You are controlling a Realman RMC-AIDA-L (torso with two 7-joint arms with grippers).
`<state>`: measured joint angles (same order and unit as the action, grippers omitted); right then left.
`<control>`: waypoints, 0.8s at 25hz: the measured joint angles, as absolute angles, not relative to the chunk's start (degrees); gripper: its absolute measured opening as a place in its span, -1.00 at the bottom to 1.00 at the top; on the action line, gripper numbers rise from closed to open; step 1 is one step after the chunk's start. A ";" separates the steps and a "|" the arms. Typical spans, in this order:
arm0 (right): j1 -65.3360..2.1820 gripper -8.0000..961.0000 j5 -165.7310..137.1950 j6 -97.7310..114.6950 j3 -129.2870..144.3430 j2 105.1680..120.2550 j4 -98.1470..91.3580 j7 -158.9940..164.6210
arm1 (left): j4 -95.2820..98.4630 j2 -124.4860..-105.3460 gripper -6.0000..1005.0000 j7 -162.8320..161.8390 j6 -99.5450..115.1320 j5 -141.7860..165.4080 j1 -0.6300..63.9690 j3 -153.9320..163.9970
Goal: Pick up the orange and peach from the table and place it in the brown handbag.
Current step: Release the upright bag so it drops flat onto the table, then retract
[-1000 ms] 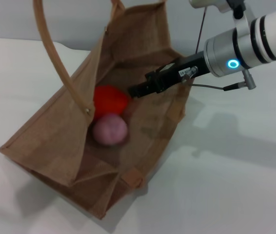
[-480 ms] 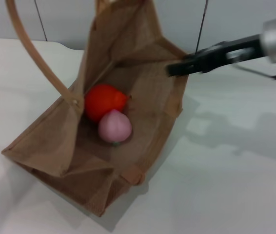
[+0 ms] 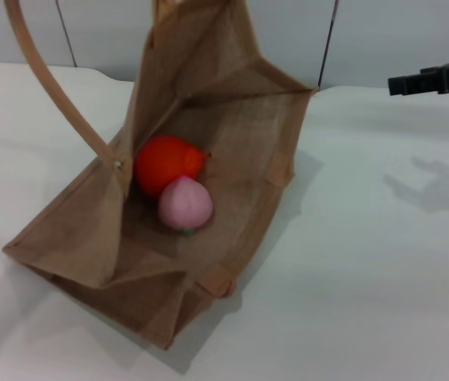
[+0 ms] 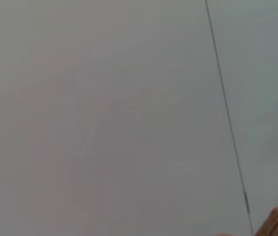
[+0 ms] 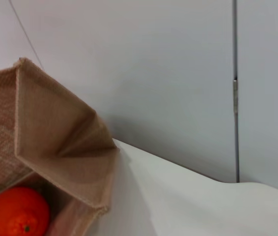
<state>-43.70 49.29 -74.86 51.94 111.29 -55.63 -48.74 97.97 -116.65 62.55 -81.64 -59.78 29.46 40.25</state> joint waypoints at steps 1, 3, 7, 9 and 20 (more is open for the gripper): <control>-43.86 0.53 48.85 -74.83 51.73 111.41 -55.63 -48.73 | 97.79 -116.73 -0.54 62.48 -81.64 -60.04 29.61 40.29; -44.08 0.53 48.59 -74.75 51.68 111.60 -55.65 -48.73 | 97.20 -116.82 -0.54 62.29 -81.59 -61.32 29.71 40.35; -44.17 0.53 48.81 -74.21 51.62 112.00 -55.78 -48.81 | 92.63 -116.55 -0.50 62.23 -81.60 -67.59 29.81 39.93; -44.17 0.53 48.66 -74.08 51.59 112.03 -55.83 -48.92 | 90.85 -116.42 -0.42 62.38 -81.61 -69.99 29.81 39.73; -44.18 0.53 48.52 -73.44 51.52 112.19 -55.90 -48.92 | 85.36 -116.19 0.45 65.06 -86.07 -76.69 30.64 36.16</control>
<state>-44.18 48.52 -73.44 51.52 112.19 -55.90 -48.92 85.36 -116.19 65.06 -86.07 -76.69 30.64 36.16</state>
